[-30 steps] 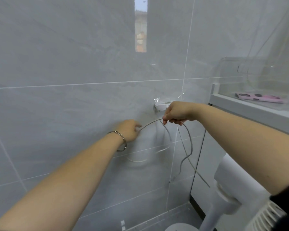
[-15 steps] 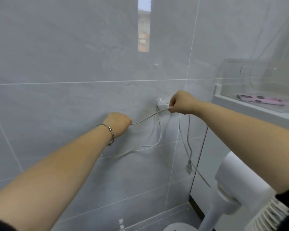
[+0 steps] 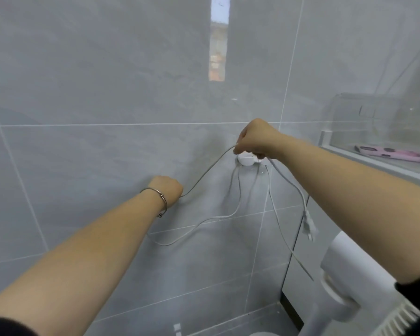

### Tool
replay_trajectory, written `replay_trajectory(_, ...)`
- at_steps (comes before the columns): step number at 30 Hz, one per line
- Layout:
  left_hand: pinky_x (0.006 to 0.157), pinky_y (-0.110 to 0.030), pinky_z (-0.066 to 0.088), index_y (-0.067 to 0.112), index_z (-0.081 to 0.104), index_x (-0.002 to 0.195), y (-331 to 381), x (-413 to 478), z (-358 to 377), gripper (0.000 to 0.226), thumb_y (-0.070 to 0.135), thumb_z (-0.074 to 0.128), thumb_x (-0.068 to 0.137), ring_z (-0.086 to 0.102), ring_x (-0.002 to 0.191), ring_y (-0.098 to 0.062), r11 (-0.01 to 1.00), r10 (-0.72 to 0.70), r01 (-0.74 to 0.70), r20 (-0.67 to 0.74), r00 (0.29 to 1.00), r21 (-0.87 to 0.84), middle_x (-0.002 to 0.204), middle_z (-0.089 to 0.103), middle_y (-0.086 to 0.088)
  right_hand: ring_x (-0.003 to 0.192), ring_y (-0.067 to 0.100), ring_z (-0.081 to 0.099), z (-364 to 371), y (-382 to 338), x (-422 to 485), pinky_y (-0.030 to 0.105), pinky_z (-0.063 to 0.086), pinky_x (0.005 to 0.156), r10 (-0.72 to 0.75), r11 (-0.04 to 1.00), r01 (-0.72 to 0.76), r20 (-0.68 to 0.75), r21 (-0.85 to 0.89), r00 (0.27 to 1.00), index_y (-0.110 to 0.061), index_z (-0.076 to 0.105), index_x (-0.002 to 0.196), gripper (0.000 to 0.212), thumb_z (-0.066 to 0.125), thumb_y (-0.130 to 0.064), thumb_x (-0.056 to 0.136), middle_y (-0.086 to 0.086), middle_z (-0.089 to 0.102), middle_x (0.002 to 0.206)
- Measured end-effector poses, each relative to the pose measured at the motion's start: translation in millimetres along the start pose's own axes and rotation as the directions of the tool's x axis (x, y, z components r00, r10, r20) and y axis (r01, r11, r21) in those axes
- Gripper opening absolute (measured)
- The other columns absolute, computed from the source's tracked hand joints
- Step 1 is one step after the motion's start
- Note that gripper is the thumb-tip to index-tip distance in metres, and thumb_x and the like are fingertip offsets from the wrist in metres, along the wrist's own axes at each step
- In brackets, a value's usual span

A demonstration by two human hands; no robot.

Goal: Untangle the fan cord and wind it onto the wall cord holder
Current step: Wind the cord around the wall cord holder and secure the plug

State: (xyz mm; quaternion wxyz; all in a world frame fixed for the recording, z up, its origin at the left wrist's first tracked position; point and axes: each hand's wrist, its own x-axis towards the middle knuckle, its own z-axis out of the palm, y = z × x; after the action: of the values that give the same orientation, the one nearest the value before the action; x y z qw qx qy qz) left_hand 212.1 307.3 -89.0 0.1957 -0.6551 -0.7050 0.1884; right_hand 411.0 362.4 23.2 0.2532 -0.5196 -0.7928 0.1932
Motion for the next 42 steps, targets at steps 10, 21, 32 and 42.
replay_trajectory(10,0.045,-0.013,0.04,0.009,0.071,0.101,5.2,12.8,3.2,0.03,-0.001,0.059,0.076,0.052,0.049,-0.005,0.478,-0.02,0.134,0.142,0.99,-0.868,0.062,0.06,0.003,0.049,0.015,0.059,23.6,48.9,-6.0,0.026,0.052,0.052,0.238,0.963,-0.269,0.371,0.033,0.898,-0.007,0.054,0.075,0.016,0.057,-0.007,0.091,0.008,0.056,0.066)
replay_trajectory(21,0.061,-0.019,0.041,0.015,0.063,0.115,40.4,21.8,-13.9,0.027,0.013,0.055,0.09,0.061,0.078,-0.005,0.274,0.148,0.128,0.174,0.974,-0.953,0.095,0.063,0.0,0.069,0.024,0.056,78.5,76.1,-14.7,0.03,0.054,0.071,0.249,0.953,-0.283,0.256,0.107,0.934,0.012,0.06,0.111,0.03,0.062,-0.009,0.088,0.011,0.053,0.067)
replay_trajectory(32,0.055,-0.019,0.039,0.012,0.064,0.1,65.4,46.5,-16.1,0.022,0.0,0.051,0.087,0.054,0.061,-0.008,-0.207,-0.116,0.104,0.13,0.985,-0.973,0.07,0.059,-0.001,0.076,0.018,0.061,74.2,99.0,-9.2,0.025,0.051,0.059,0.215,0.889,-0.267,0.176,0.372,0.961,0.0,0.066,0.094,0.012,0.057,-0.005,0.087,0.011,0.06,0.084)
replay_trajectory(42,0.052,-0.02,0.039,0.008,0.056,0.118,99.0,66.7,-51.5,0.029,0.003,0.051,0.09,0.054,0.051,-0.004,-0.368,-0.092,0.119,0.163,0.982,-0.922,0.071,0.056,0.003,0.07,0.026,0.052,45.2,137.9,28.3,0.034,0.044,0.062,0.461,0.82,-0.32,-0.215,0.475,0.861,-0.004,0.053,0.067,0.013,0.047,0.0,0.078,0.015,0.054,0.074)
